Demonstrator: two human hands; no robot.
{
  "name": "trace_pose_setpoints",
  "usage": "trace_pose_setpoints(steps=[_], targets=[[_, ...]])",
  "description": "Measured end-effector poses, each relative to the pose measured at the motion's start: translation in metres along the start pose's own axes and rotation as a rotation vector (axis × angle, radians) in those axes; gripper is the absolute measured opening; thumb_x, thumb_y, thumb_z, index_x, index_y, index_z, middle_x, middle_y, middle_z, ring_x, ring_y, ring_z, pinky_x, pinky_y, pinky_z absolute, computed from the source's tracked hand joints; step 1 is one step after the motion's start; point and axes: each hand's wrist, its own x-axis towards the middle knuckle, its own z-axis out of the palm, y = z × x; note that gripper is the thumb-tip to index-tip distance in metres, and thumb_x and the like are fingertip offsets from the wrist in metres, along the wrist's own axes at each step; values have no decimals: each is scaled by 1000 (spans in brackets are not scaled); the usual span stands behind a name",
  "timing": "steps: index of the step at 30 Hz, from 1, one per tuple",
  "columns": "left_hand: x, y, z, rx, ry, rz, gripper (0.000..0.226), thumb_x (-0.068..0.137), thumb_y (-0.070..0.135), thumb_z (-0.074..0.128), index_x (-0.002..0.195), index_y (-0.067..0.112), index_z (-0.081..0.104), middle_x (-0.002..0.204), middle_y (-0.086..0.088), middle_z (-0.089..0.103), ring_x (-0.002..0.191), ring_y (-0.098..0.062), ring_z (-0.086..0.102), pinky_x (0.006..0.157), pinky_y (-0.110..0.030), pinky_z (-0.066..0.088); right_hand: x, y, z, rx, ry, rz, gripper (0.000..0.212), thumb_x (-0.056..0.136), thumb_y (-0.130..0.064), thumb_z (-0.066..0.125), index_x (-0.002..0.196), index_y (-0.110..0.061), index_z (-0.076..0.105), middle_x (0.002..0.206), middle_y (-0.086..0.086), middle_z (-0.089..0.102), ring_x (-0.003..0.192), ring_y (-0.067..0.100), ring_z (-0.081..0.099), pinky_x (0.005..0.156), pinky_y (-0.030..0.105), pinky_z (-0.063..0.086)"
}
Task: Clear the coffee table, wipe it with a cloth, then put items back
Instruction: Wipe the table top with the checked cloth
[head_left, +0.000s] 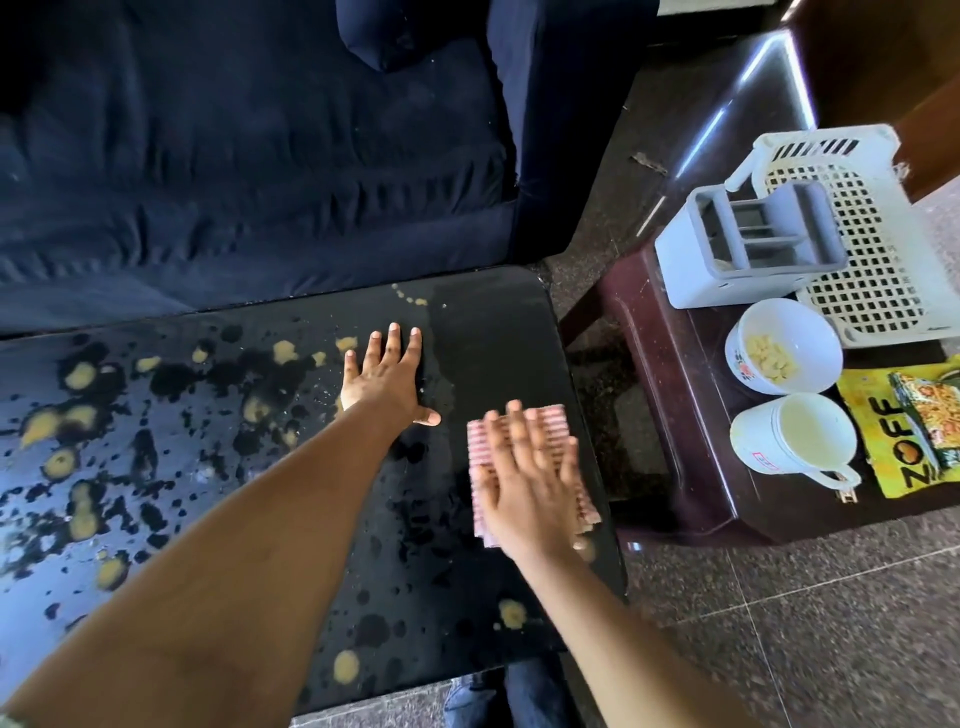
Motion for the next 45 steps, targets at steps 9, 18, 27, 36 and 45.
trace_pose_setpoints(steps=[9,18,27,36,45], targets=[[-39,8,25,-48,237,-42,91,91,50,51,151,27,-13,160,-1,-15,147,-20,-15,119,-45,-3,-9,34,-3,-22,-25,-48,63,91,-53,29,149,-30,25,157,-5,20,144,17,19,111,57,20],[-146,-6,93,-97,122,87,93,90,52,52,150,27,-15,158,2,-21,145,-18,-20,119,-40,-4,-25,18,-1,-43,-80,-229,61,93,-53,28,149,-30,25,157,-4,21,145,17,19,112,56,23],[-150,3,106,-31,-54,50,105,85,50,61,149,25,-18,157,-1,-24,146,-22,-17,118,-42,-1,-50,47,-5,-45,-49,-31,62,93,-51,21,151,-29,14,159,-2,9,146,19,9,114,56,10],[-146,14,99,72,-189,-23,103,90,50,54,144,22,-29,152,-4,-35,144,-23,-23,119,-42,-5,-62,66,-7,-65,-86,-127,60,96,-56,13,150,-33,14,158,-7,11,146,17,13,113,56,19],[-145,14,99,103,-223,-32,102,91,53,51,144,22,-30,151,-4,-37,143,-23,-25,119,-43,-5,-89,12,3,-21,-115,-290,62,94,-55,26,150,-30,21,158,-2,18,145,19,17,113,57,17]])
